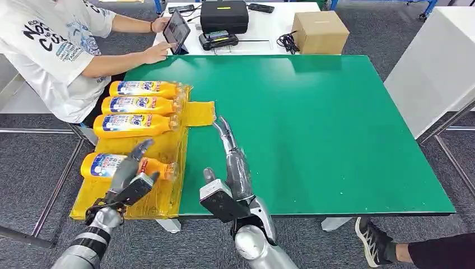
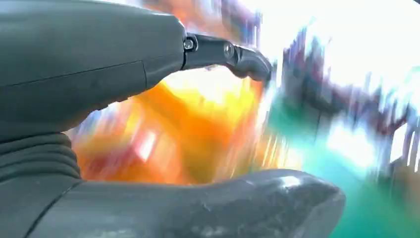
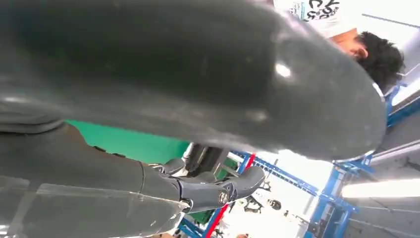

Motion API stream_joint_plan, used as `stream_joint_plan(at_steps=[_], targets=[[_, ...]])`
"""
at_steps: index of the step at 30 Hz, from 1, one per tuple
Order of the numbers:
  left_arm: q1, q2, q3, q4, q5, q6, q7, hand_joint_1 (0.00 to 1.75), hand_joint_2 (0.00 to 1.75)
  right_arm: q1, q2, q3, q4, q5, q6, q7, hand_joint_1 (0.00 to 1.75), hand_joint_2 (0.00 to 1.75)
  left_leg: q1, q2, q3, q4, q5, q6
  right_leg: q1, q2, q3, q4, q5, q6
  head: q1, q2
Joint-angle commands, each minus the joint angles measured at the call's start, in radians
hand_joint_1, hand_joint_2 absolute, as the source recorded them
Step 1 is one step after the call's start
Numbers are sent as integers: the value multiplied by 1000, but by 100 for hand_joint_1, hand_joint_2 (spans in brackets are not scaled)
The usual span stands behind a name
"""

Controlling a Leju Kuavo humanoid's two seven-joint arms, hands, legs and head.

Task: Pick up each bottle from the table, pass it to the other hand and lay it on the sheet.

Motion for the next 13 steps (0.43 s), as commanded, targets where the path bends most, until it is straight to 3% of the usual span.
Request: stream_joint_plan(at_steps=[1,5,13], targets=[[-36,-118,169,-161,191,208,-32,0,0,-45,-6,53,111,-21,-48,-9,0,0,1,0,0,0,-1,-1,1,0,1,0,0,-2,0,0],[-2,-130,143,-285,342,185,-32,0,0,-29,-13,47,101,-27,-72,-11,0,0,3,2,0,1,-2,-2,3,0,1,-1,-1,-3,0,0],[-2,-156,148,-333,471,83,-32,0,0,-12,-18,33,116,-28,-89,-10,0,0,2,3,-4,0,-1,-1,2,0,-4,-2,0,-2,0,0]])
